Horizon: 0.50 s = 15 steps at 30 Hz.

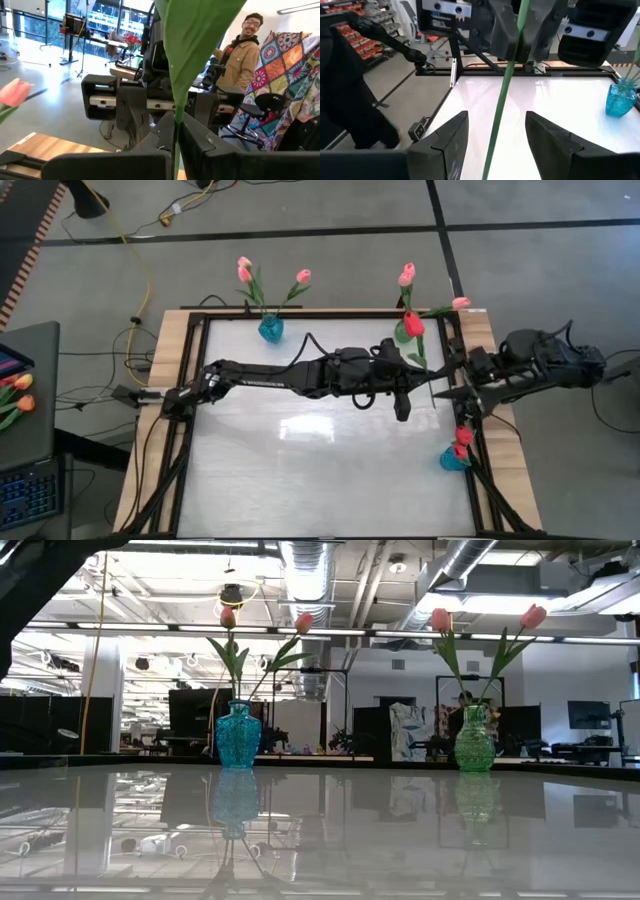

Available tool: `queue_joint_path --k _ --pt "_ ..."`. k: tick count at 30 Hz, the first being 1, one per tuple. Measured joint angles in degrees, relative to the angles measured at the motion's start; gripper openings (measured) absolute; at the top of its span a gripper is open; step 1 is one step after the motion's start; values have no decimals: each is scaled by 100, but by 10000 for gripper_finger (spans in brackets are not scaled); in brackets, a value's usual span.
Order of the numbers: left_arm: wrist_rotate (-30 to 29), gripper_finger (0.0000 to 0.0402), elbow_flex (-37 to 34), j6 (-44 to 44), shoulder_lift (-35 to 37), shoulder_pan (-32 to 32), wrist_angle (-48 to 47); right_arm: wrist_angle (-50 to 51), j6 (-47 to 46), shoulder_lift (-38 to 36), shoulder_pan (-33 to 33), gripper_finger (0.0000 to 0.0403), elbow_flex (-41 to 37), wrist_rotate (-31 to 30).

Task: Sort flowers into vase by color
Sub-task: Put the red tulip into the bottom blue vase

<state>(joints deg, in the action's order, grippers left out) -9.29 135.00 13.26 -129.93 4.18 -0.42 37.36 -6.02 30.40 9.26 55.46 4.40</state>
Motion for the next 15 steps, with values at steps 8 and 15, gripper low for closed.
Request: queue_joint_path --k 8,15 --pt "143 0 0 -25 0 -82 -16 -8 0 192 -2 180 -2 -159" --pt "178 0 0 -74 0 -78 -239 -8 33 176 -2 106 -2 -159"
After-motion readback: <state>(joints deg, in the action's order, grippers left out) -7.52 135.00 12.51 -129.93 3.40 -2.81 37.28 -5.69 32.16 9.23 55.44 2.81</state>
